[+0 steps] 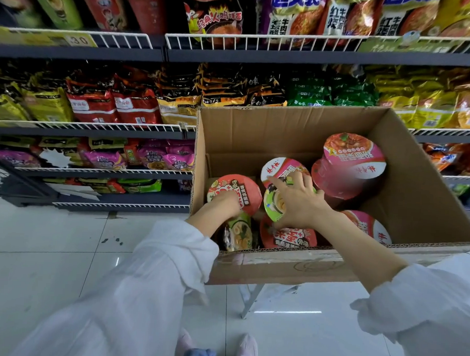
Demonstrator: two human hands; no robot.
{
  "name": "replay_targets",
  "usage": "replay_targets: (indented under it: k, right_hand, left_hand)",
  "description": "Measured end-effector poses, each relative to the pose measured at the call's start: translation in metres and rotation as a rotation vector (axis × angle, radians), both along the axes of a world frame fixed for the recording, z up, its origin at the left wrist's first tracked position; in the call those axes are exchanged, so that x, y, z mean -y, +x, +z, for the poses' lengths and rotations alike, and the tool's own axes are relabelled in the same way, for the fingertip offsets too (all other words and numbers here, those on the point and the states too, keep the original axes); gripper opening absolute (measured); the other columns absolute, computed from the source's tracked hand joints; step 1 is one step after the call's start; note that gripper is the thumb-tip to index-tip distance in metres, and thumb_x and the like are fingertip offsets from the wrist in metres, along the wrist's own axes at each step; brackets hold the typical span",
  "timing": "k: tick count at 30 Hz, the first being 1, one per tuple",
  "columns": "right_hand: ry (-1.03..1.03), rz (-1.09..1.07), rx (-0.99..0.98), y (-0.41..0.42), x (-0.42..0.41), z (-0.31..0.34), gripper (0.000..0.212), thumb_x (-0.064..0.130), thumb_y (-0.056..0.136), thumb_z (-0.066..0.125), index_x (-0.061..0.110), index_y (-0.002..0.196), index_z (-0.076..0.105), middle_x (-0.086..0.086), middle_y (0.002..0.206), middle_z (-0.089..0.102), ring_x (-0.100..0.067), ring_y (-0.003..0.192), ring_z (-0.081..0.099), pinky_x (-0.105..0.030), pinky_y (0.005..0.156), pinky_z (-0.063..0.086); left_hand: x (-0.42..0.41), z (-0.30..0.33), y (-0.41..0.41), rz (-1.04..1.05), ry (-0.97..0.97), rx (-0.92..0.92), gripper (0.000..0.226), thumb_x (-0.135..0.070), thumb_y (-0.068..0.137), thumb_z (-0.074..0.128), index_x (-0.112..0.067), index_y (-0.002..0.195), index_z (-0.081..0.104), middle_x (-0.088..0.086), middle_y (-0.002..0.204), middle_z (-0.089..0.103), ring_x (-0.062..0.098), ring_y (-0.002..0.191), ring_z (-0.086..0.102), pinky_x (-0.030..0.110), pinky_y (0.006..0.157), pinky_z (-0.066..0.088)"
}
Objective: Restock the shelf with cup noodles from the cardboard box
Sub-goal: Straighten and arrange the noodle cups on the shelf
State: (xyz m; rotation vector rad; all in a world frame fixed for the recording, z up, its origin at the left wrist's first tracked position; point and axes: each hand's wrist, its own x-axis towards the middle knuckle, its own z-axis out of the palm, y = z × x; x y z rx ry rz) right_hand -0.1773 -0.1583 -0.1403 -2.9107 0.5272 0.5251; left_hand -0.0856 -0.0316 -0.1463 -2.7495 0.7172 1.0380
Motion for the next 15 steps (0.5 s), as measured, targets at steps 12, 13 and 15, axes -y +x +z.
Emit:
replay_targets:
  k: [12,13,15]
  right_hand:
    - [0.04,-0.127,0.155,0.008,0.0,0.045,0.11,0.052,0.064,0.076,0.039,0.148,0.006,-0.01,0.147,0.014,-0.035,0.137,0.014,-0.057,0.1,0.033]
    - [0.041,-0.137,0.178,0.01,0.0,0.051,0.109,0.053,0.065,0.076,0.04,0.148,0.006,-0.01,0.148,0.013,-0.035,0.137,0.014,-0.057,0.1,0.033]
    - [0.059,-0.169,0.233,0.015,0.0,0.065,0.107,0.053,0.066,0.074,0.043,0.147,0.006,-0.01,0.149,0.011,-0.036,0.138,0.012,-0.058,0.1,0.033]
  left_hand:
    - [-0.013,0.106,0.04,0.304,-0.48,0.077,0.032,-0.001,0.095,0.039,-0.009,0.066,0.029,0.007,0.076,0.04,0.021,0.072,0.045,0.028,0.064,0.035]
    - [-0.017,0.114,0.041,0.334,-0.525,0.079,0.024,-0.002,0.095,0.039,-0.005,0.072,0.035,0.006,0.073,0.038,0.02,0.068,0.042,0.026,0.059,0.033]
    - [-0.022,0.129,0.044,0.397,-0.625,0.077,0.009,-0.003,0.095,0.039,0.001,0.098,0.046,0.005,0.071,0.038,0.017,0.062,0.04,0.024,0.052,0.03]
